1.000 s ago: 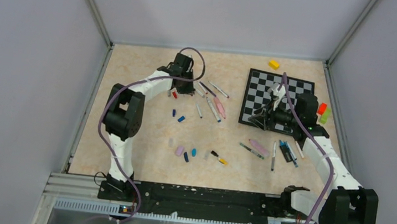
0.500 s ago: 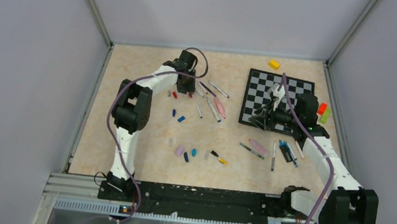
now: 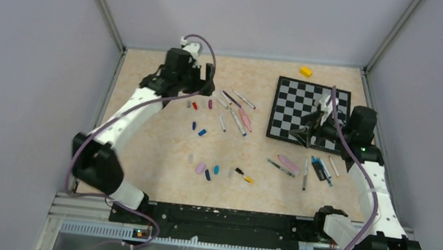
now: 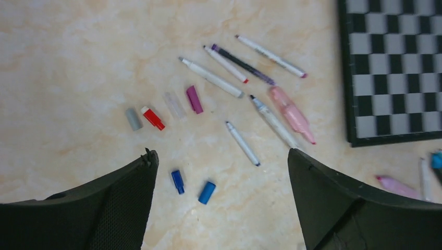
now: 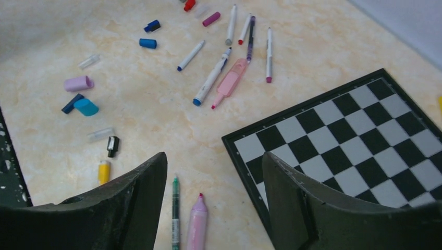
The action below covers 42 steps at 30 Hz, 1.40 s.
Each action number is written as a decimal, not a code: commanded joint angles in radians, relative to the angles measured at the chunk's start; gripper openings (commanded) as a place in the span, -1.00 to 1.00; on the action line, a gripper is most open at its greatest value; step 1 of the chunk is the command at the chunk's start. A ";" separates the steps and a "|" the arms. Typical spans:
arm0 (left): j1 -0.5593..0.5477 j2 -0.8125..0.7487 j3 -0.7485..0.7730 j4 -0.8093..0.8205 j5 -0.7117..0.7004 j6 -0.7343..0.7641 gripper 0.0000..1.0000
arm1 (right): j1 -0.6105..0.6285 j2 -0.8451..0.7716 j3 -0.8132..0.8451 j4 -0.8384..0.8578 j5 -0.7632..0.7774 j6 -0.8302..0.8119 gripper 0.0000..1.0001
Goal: Open the pen caps
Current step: Place the pen cap at the center of the board, then reset both arms
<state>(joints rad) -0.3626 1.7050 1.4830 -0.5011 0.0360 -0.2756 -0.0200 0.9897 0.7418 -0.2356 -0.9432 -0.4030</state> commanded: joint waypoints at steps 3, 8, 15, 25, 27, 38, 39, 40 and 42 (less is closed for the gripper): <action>0.008 -0.632 -0.353 0.293 0.095 0.143 0.97 | -0.074 -0.064 0.241 -0.273 0.067 -0.086 0.65; 0.014 -0.864 -0.364 0.184 0.050 0.138 0.97 | -0.075 -0.107 0.469 -0.325 0.450 0.210 0.98; 0.014 -0.954 -0.322 0.082 0.108 0.041 0.97 | -0.075 -0.165 0.723 -0.448 0.510 0.276 0.98; 0.015 -0.989 -0.290 0.032 0.132 0.018 0.98 | -0.075 -0.206 0.738 -0.436 0.662 0.449 0.98; 0.015 -0.997 -0.289 0.028 0.129 0.016 0.97 | -0.075 -0.209 0.737 -0.435 0.669 0.447 0.98; 0.014 -1.029 -0.352 0.042 0.131 -0.007 0.97 | -0.075 -0.219 0.713 -0.444 0.643 0.409 0.98; 0.014 -1.032 -0.357 0.043 0.131 -0.008 0.97 | -0.075 -0.219 0.713 -0.445 0.639 0.408 0.98; 0.013 -1.034 -0.360 0.045 0.130 -0.008 0.97 | -0.075 -0.220 0.712 -0.448 0.634 0.383 0.98; 0.015 -1.036 -0.364 0.045 0.127 -0.008 0.97 | -0.075 -0.220 0.710 -0.448 0.632 0.379 0.98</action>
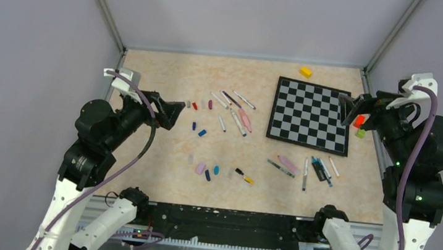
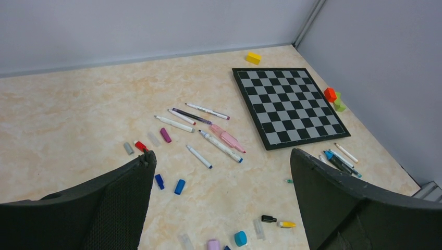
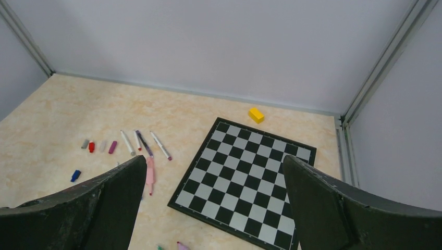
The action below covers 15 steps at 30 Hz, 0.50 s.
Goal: Open the pen caps
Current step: Reset both arms
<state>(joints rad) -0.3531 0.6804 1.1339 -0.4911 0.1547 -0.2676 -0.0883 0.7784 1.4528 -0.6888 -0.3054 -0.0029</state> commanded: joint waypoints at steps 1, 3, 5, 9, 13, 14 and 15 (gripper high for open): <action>0.004 -0.013 -0.015 0.034 0.007 -0.015 0.97 | -0.007 -0.008 -0.002 0.007 -0.007 -0.022 0.98; 0.006 -0.015 -0.017 0.033 0.004 -0.012 0.97 | -0.007 -0.008 -0.008 0.008 -0.007 -0.022 0.98; 0.005 -0.016 -0.017 0.030 0.002 -0.009 0.97 | -0.007 -0.010 -0.012 0.009 -0.009 -0.022 0.98; 0.004 -0.019 -0.020 0.029 -0.001 -0.008 0.97 | -0.007 -0.012 -0.021 0.008 -0.013 -0.020 0.98; 0.003 -0.021 -0.021 0.029 -0.001 -0.009 0.97 | -0.007 -0.014 -0.024 0.004 -0.031 -0.017 0.98; 0.005 -0.021 -0.020 0.029 -0.001 -0.009 0.97 | -0.007 -0.013 -0.021 0.001 -0.032 -0.017 0.98; 0.005 -0.021 -0.019 0.030 0.000 -0.010 0.97 | -0.007 -0.013 -0.020 0.002 -0.032 -0.017 0.98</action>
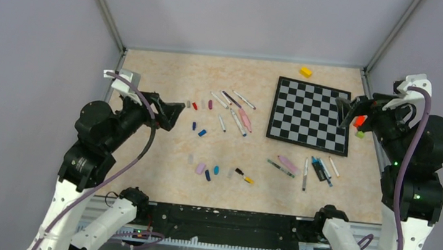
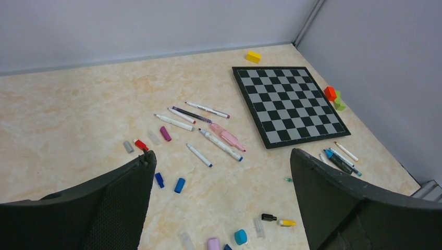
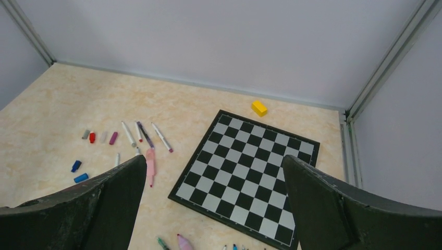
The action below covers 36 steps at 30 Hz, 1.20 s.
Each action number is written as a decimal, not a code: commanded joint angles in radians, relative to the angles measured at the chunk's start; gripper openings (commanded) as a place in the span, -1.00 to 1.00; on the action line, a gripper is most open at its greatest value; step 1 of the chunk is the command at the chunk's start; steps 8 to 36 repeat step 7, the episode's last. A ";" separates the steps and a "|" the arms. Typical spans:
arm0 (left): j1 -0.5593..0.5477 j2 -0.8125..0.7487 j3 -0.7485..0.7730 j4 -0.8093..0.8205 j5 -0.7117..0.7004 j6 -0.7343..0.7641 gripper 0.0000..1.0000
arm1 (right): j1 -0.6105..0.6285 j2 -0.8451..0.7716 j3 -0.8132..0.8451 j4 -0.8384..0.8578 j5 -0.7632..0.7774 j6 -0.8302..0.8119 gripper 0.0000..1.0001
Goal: Open the pen caps
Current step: Reset both arms
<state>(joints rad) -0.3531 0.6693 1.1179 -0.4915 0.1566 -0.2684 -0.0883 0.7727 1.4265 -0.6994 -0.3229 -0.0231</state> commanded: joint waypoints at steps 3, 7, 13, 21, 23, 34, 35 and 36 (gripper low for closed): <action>0.005 -0.013 -0.002 0.035 0.007 -0.015 0.97 | -0.007 -0.006 0.009 0.013 -0.008 0.003 0.98; 0.004 -0.013 -0.004 0.040 0.009 -0.021 0.97 | -0.007 -0.005 0.007 0.007 -0.027 0.003 0.98; 0.004 -0.013 -0.004 0.040 0.009 -0.021 0.97 | -0.007 -0.005 0.007 0.007 -0.027 0.003 0.98; 0.004 -0.013 -0.004 0.040 0.009 -0.021 0.97 | -0.007 -0.005 0.007 0.007 -0.027 0.003 0.98; 0.004 -0.013 -0.004 0.040 0.009 -0.021 0.97 | -0.007 -0.005 0.007 0.007 -0.027 0.003 0.98; 0.004 -0.013 -0.004 0.040 0.009 -0.021 0.97 | -0.007 -0.005 0.007 0.007 -0.027 0.003 0.98; 0.004 -0.013 -0.004 0.040 0.009 -0.021 0.97 | -0.007 -0.005 0.007 0.007 -0.027 0.003 0.98; 0.004 -0.013 -0.004 0.040 0.009 -0.021 0.97 | -0.007 -0.005 0.007 0.007 -0.027 0.003 0.98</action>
